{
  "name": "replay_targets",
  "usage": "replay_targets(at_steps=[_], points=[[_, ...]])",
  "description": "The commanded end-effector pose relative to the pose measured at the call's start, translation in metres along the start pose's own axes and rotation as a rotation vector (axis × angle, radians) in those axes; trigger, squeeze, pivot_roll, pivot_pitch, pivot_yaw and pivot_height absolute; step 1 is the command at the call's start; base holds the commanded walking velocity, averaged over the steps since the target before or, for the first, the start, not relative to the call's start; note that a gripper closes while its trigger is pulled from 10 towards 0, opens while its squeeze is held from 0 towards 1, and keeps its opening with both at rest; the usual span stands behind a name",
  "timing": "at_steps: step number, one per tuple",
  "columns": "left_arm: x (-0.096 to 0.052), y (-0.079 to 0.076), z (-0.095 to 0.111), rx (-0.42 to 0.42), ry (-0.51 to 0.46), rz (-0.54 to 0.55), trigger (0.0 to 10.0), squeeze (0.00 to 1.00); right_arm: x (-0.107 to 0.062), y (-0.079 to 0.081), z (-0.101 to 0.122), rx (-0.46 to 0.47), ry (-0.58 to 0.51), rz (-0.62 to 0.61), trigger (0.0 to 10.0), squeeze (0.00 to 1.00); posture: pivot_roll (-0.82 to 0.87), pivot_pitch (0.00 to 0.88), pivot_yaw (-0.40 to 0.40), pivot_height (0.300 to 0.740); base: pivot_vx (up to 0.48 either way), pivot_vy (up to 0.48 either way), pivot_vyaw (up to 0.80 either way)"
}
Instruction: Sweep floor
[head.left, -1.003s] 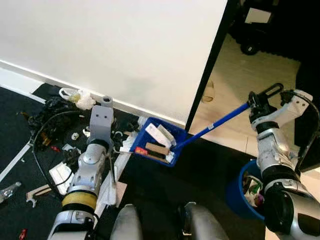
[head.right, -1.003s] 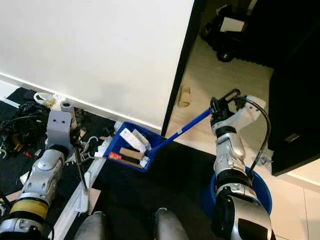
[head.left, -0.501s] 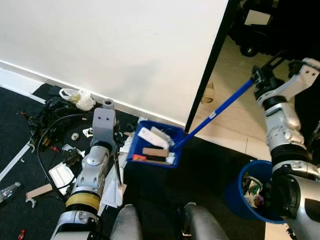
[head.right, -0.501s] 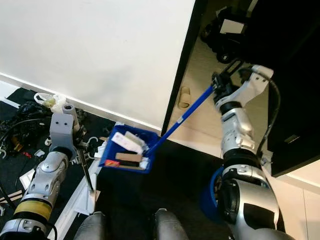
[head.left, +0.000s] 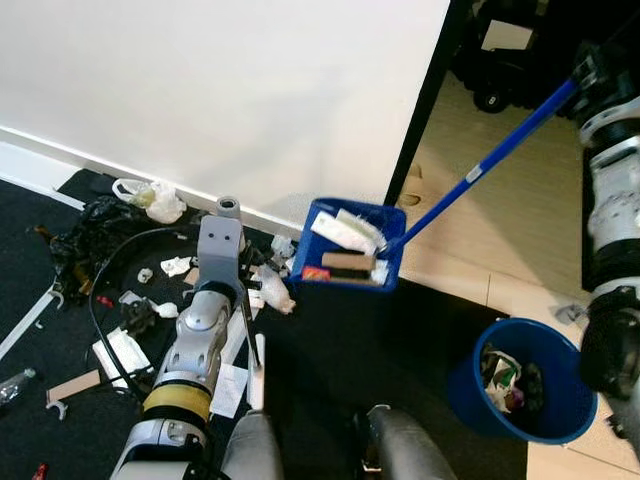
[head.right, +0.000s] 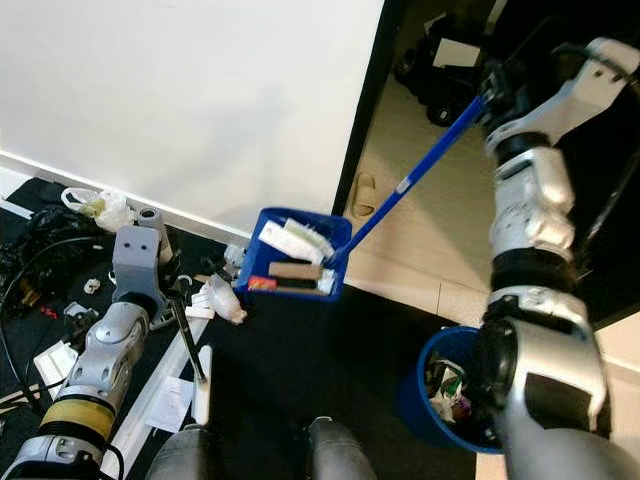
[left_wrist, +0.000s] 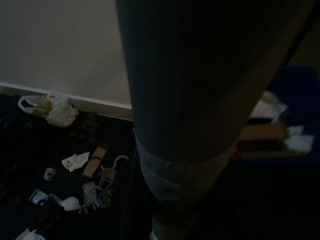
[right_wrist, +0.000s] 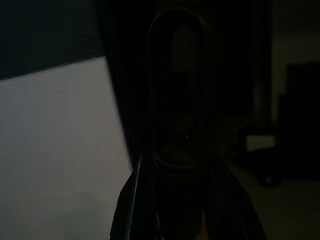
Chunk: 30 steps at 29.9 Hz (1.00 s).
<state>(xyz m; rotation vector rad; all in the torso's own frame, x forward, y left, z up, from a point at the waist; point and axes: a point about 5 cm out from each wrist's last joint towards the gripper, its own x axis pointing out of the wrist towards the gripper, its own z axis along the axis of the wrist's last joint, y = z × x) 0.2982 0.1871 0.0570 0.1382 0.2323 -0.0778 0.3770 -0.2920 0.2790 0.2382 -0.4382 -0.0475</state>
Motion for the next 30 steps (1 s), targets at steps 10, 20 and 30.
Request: replay_targets(at_steps=[10, 20, 30], points=[[0.0, -0.008, -0.002, -0.007, -0.004, -0.024, 10.0, 0.0, 0.008, -0.022, 0.035, -0.073, -0.011, -0.057, 10.0, 0.0, 0.03, 0.007, -0.067, 0.74, 0.0, -0.48, 0.0], [-0.003, -0.011, -0.004, -0.016, -0.005, -0.043, 10.0, 0.0, 0.013, -0.029, 0.052, -0.106, 0.029, -0.051, 10.0, 0.0, 0.03, 0.015, -0.072, 0.74, 0.0, -0.48, 0.0], [-0.006, -0.012, -0.009, -0.024, 0.006, -0.056, 10.0, 0.0, 0.013, -0.037, 0.067, -0.111, 0.023, -0.062, 10.0, 0.0, 0.03, 0.024, -0.075, 0.74, 0.0, -0.48, 0.0]])
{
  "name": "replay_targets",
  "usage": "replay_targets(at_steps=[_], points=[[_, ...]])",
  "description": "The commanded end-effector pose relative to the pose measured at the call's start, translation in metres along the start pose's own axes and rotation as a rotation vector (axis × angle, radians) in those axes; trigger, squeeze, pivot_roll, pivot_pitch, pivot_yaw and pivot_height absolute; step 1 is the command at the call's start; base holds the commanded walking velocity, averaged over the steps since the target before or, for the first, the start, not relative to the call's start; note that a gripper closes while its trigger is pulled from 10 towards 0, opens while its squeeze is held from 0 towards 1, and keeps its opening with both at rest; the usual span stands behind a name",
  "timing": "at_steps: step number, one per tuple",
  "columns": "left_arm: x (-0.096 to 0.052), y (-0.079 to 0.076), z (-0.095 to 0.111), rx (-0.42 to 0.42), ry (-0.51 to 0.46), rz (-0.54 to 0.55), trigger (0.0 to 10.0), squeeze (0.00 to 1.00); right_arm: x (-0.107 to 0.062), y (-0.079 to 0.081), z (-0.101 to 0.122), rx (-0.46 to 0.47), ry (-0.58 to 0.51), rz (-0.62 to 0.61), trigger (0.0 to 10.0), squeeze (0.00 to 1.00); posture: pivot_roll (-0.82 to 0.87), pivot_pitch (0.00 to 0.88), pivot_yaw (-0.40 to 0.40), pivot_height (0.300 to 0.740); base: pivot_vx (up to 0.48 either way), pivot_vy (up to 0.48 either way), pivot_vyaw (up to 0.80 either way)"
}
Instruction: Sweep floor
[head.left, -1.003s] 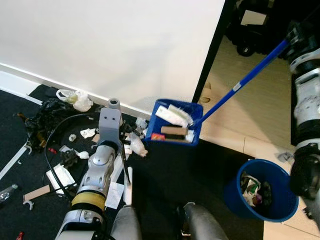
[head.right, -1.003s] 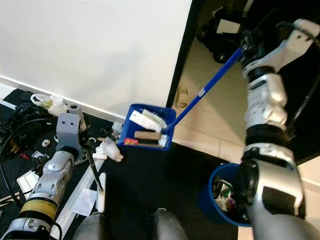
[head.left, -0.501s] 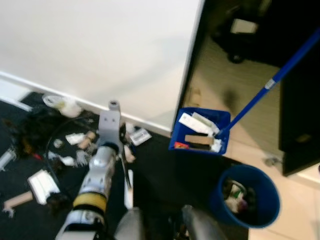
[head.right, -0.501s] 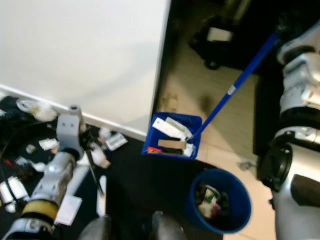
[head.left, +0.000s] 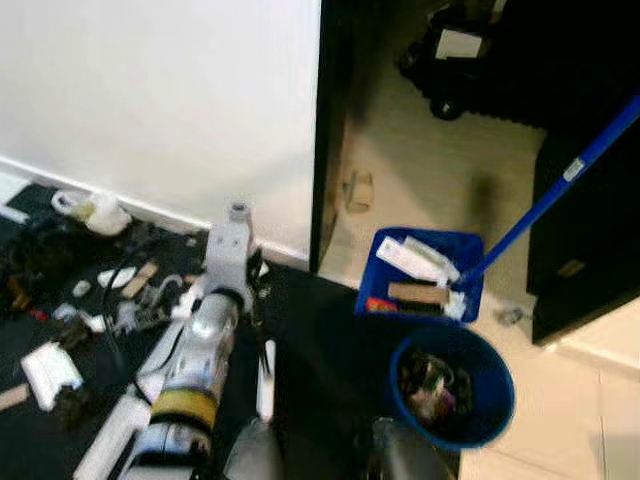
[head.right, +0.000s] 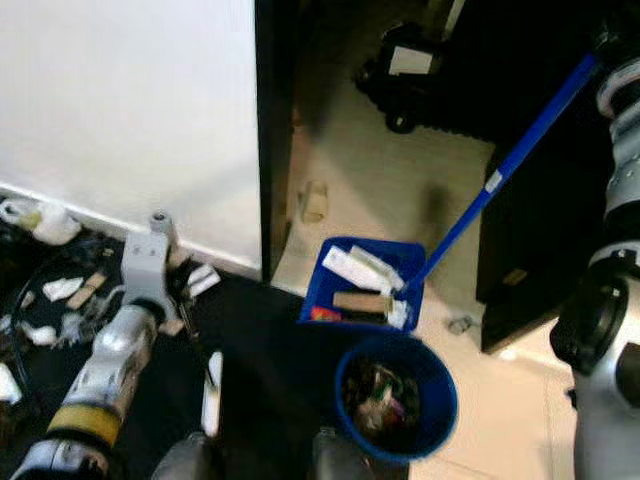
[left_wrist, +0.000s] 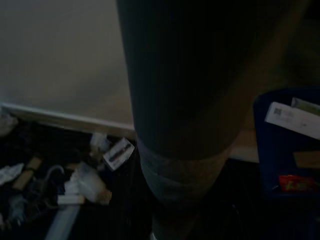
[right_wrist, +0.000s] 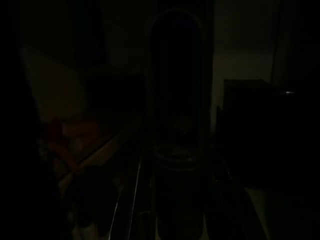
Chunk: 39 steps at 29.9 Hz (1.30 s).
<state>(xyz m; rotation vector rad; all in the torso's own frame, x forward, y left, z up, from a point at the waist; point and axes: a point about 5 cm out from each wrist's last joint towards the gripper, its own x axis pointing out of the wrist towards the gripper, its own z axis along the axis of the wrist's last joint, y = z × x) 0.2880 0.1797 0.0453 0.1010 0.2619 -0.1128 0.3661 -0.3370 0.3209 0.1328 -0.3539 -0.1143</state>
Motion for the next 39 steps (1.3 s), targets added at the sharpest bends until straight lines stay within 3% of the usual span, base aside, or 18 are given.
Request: replay_targets(at_steps=[1, 5, 7, 16, 25, 39], points=[[0.0, -0.002, 0.002, 0.008, -0.016, -0.018, 10.0, 0.0, 0.0, -0.005, 0.016, 0.009, -0.05, -0.015, 10.0, 0.0, 0.03, 0.026, -0.075, 0.74, 0.0, -0.48, 0.0], [-0.001, -0.002, -0.001, 0.004, -0.006, -0.023, 10.0, 0.0, 0.0, -0.007, 0.017, 0.009, -0.047, -0.016, 10.0, 0.0, 0.02, 0.029, -0.073, 0.74, 0.0, -0.48, 0.0], [-0.002, -0.002, -0.002, -0.042, 0.003, -0.024, 10.0, 0.0, 0.0, -0.008, 0.017, 0.013, -0.042, -0.017, 10.0, 0.0, 0.03, 0.031, -0.073, 0.74, 0.0, 0.0, 0.0], [-0.003, -0.002, -0.003, -0.056, 0.011, -0.011, 10.0, 0.0, -0.002, -0.008, 0.01, 0.021, -0.021, -0.024, 10.0, 0.0, 0.03, 0.033, -0.073, 0.74, 0.0, 0.0, 0.0], [-0.003, -0.001, -0.002, -0.07, 0.01, -0.02, 10.0, 0.0, -0.003, -0.005, 0.001, 0.028, -0.001, -0.016, 10.0, 0.0, 0.03, 0.029, -0.068, 0.74, -0.427, 0.0, 0.0], [-0.004, -0.001, -0.004, -0.053, 0.026, -0.03, 10.0, 0.0, -0.003, -0.008, 0.008, 0.014, -0.027, -0.032, 10.0, 0.0, 0.03, 0.027, -0.066, 0.74, -0.407, 0.0, 0.0]])
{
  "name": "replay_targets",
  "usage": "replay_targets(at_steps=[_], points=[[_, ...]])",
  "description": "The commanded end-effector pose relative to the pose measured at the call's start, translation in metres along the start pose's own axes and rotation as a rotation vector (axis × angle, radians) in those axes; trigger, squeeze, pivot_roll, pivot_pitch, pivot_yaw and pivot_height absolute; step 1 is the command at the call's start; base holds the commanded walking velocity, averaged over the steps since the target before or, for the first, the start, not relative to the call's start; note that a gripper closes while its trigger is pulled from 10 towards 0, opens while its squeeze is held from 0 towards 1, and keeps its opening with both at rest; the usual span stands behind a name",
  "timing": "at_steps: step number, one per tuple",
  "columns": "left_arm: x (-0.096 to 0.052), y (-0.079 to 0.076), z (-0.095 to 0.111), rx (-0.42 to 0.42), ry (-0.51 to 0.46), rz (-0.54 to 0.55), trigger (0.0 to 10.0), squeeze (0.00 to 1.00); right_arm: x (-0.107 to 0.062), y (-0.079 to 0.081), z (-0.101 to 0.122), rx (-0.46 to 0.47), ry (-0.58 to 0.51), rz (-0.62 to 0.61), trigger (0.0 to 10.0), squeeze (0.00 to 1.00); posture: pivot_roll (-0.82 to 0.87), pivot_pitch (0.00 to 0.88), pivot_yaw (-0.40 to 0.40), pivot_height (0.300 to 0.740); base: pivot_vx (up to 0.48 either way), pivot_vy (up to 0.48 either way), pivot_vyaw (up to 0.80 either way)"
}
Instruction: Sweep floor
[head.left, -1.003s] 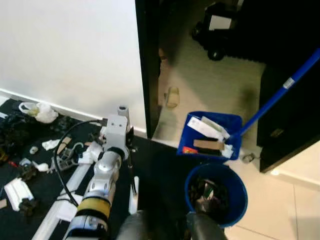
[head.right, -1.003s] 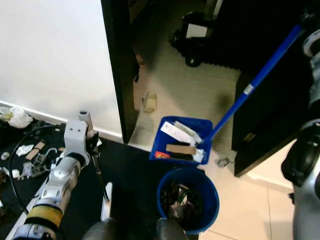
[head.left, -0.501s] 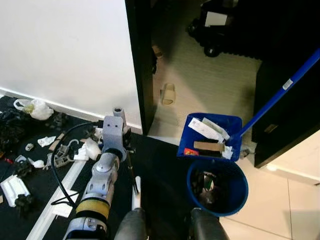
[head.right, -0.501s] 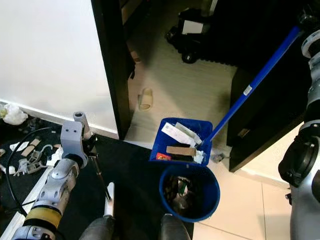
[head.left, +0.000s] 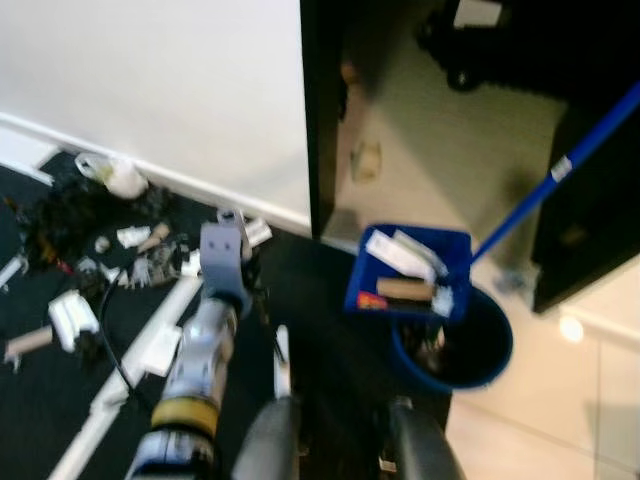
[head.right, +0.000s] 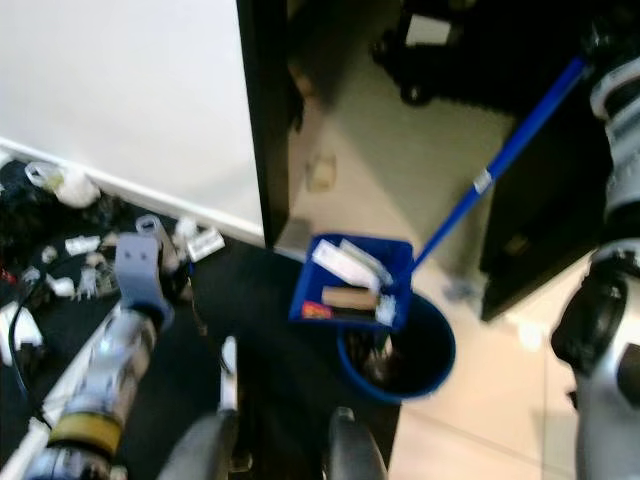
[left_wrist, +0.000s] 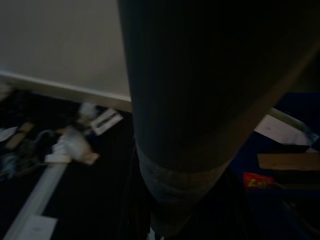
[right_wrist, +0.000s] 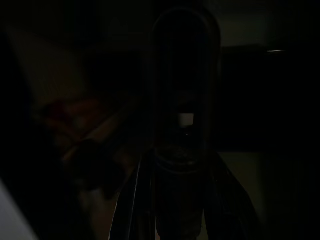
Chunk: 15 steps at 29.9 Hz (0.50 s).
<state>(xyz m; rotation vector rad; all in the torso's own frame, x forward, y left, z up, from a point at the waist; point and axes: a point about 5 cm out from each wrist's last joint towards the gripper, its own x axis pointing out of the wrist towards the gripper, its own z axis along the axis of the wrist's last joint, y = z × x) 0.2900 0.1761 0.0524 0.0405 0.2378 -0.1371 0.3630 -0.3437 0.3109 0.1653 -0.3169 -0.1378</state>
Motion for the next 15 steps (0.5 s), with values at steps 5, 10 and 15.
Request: replay_targets(at_steps=[5, 10, 15], points=[[-0.005, 0.001, -0.012, -0.002, 0.055, -0.003, 10.0, 0.0, 0.001, -0.002, 0.021, -0.008, -0.113, -0.024, 10.0, 0.0, 0.02, 0.027, -0.062, 0.74, 0.0, 0.0, 0.0], [-0.005, 0.002, -0.011, -0.001, 0.051, -0.005, 10.0, 0.0, 0.001, -0.003, 0.028, 0.0, -0.153, -0.038, 10.0, 0.0, 0.02, 0.031, -0.059, 0.74, 0.0, 0.0, 0.0], [-0.004, 0.001, -0.01, -0.001, 0.045, -0.008, 10.0, 0.0, -0.004, -0.011, 0.04, -0.089, -0.225, -0.097, 10.0, 0.0, 0.02, 0.037, -0.058, 0.74, 0.0, 0.0, 0.0]])
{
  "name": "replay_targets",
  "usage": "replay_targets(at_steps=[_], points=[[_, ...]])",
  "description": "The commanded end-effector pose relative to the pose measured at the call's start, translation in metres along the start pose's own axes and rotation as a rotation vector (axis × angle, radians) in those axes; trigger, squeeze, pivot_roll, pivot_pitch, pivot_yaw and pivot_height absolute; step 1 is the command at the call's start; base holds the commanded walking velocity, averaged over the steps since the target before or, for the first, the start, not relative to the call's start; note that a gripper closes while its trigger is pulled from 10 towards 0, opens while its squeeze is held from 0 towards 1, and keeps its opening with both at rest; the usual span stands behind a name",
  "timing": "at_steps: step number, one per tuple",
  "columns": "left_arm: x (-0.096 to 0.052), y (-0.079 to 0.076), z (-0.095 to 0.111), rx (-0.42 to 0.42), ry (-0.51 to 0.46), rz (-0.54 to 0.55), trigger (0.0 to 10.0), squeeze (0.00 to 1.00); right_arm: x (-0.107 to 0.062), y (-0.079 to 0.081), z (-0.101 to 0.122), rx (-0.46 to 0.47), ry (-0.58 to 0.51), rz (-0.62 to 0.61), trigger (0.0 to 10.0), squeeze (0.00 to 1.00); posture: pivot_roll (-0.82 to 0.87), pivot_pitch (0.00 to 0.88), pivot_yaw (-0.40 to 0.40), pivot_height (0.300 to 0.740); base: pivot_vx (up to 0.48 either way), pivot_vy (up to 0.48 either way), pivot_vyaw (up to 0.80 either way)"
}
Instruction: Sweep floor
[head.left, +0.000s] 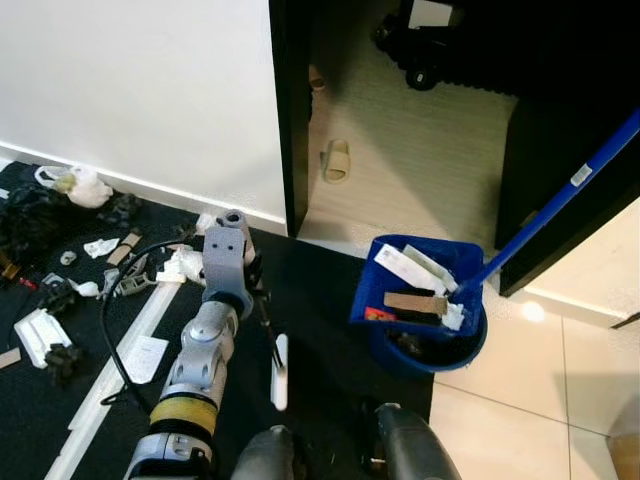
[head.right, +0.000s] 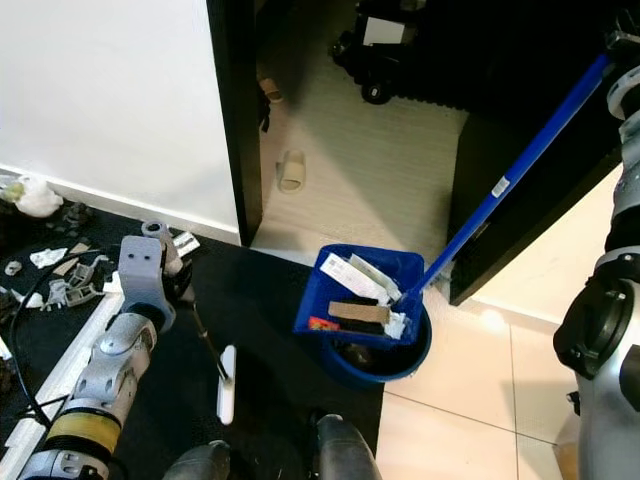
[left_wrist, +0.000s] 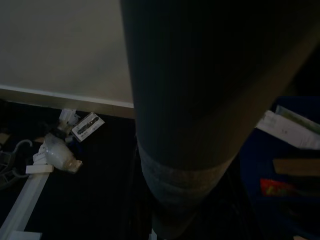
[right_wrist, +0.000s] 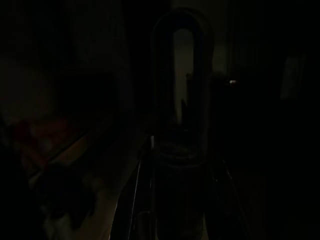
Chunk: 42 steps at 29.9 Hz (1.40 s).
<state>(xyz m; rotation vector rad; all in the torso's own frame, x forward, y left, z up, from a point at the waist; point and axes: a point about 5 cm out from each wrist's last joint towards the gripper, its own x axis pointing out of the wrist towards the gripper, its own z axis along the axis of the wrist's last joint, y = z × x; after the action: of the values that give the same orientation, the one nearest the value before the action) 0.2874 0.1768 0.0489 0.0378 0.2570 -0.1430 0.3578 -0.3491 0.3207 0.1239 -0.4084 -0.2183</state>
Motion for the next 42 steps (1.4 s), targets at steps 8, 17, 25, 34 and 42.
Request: replay_targets(at_steps=[8, 17, 25, 34, 42], points=[[-0.003, -0.002, -0.006, 0.005, 0.028, -0.012, 10.0, 0.0, -0.005, -0.021, 0.042, -0.148, -0.228, -0.127, 10.0, 0.0, 0.02, 0.047, -0.055, 0.74, 0.0, 0.0, 0.0], [-0.003, -0.001, -0.006, 0.005, 0.027, -0.015, 10.0, 0.0, -0.005, -0.024, 0.045, -0.192, -0.223, -0.104, 10.0, 0.0, 0.02, 0.048, -0.056, 0.74, 0.0, 0.0, 0.0], [-0.005, -0.003, -0.007, 0.006, 0.031, -0.025, 10.0, 0.0, -0.005, -0.025, 0.045, -0.274, -0.18, -0.035, 10.0, 0.0, 0.02, 0.055, -0.054, 0.74, 0.0, 0.0, 0.0], [-0.005, -0.004, -0.008, 0.011, 0.036, -0.037, 10.0, 0.0, -0.007, -0.022, 0.044, -0.344, -0.191, -0.001, 10.0, 0.0, 0.01, 0.059, -0.044, 0.74, 0.0, 0.0, 0.0], [-0.003, -0.006, -0.007, 0.014, 0.036, -0.048, 10.0, 0.0, -0.006, 0.002, 0.018, -0.296, -0.159, 0.085, 10.0, 0.0, 0.02, 0.061, -0.045, 0.74, 0.0, 0.0, 0.0]])
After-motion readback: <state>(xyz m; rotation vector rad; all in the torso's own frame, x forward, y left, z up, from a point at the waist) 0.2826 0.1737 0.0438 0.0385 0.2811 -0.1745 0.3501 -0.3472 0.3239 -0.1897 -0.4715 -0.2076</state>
